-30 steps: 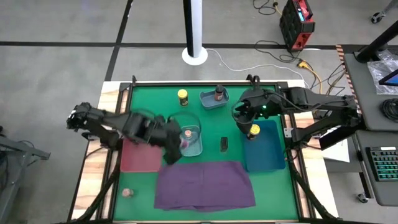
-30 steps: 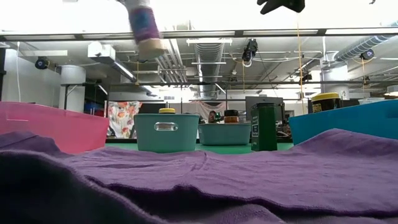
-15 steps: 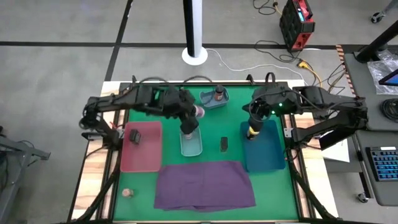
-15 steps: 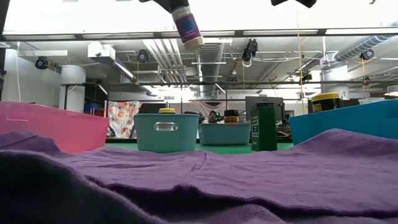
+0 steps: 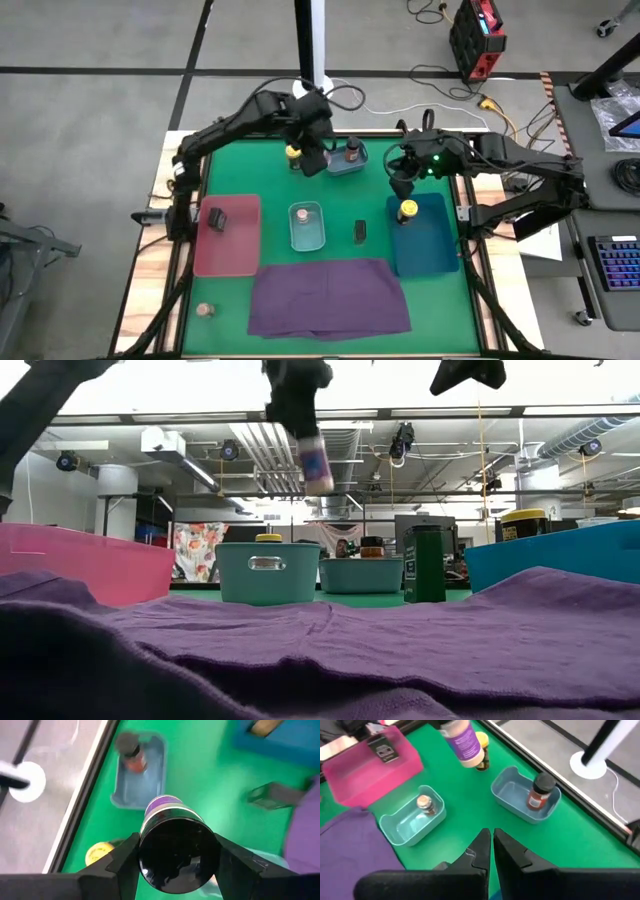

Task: Sort spices by type
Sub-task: Put the black seasoning bottle into the gray bin

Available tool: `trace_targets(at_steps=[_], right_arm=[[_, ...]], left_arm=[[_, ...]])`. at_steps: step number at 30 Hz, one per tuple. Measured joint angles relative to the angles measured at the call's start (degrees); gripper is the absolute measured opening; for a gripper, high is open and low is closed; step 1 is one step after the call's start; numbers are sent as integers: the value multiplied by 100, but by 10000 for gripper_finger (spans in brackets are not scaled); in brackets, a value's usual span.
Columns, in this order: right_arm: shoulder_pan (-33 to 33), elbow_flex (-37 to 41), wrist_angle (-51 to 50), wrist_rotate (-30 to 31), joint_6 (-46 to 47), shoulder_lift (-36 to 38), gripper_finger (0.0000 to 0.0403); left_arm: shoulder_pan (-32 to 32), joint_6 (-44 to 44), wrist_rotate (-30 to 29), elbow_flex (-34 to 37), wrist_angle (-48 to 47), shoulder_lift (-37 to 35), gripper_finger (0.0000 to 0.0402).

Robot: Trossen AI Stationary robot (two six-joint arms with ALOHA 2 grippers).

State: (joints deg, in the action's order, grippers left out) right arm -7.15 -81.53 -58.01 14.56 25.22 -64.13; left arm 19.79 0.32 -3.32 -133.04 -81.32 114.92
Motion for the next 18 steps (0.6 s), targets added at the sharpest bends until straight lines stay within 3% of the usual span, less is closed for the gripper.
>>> trace_targets(at_steps=[10,18], right_arm=[[-498,6,-241,-74,485,-123,12],[-641,6,-414,-147,807,-123,12]], left_arm=[[400,157,80,-197,553,826,187],[433,194,45,-172,1071,1056,187]])
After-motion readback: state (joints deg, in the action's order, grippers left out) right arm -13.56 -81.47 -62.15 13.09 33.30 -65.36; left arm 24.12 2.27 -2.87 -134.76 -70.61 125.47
